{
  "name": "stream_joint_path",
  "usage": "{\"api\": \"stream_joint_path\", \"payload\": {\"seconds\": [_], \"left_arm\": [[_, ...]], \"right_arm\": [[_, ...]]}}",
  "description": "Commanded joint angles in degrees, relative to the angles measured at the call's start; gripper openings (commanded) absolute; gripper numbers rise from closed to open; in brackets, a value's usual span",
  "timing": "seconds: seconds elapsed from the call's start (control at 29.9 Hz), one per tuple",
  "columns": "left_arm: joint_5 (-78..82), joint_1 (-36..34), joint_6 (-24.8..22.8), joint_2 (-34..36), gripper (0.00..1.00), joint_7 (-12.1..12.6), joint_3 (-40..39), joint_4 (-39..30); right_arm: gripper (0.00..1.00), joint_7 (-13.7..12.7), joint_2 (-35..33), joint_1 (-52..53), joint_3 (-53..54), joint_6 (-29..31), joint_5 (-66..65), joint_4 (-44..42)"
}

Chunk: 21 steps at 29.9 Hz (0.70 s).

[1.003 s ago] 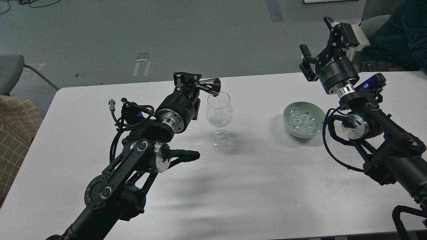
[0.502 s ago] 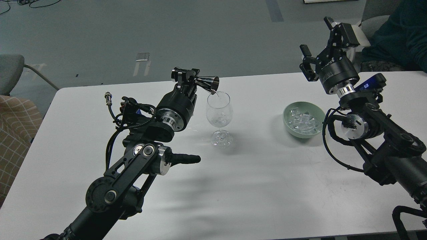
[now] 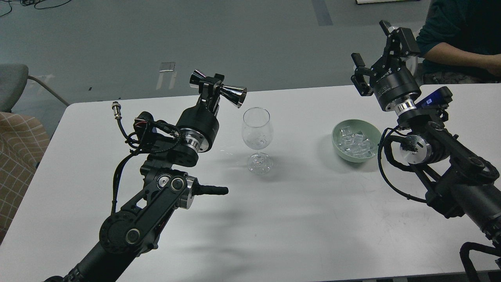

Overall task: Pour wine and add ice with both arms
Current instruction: 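Tilt the jigger over the wine glass mouth with the left gripper, then bring the jigger back down to its original spot with the left gripper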

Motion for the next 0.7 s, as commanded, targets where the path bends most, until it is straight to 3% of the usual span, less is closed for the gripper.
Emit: {"api": "stream_joint_path", "payload": {"seconds": [0.0,0.1,0.23,0.47,0.67], "left_arm": [[1.5,-0.2,0.0,0.4,0.0,-0.1,1.0,0.0],[1.7,-0.1,0.0,-0.2,0.0,0.1,0.8,-0.2],[-6.3,-0.5,0.9,-3.1,0.01,3.5,-2.2,-0.9],[-21.2,-0.7,2.3,-2.7,0.03,3.8,-10.5,-0.9],[-38.9,0.6,2.2,-3.1,0.07,3.5,-23.5,-1.1]], "right_arm": [[1.0,0.0,0.1,0.1,0.1,0.0,0.0,0.0],[1.0,-0.1,0.1,0.0,0.0,-0.1,-0.1,0.0],[1.0,-0.1,-0.1,0.1,0.0,-0.3,0.0,0.0],[1.0,-0.1,-0.2,0.1,0.0,-0.3,0.0,0.0],[1.0,-0.1,0.1,-0.3,0.0,-0.3,0.0,0.0]]}}
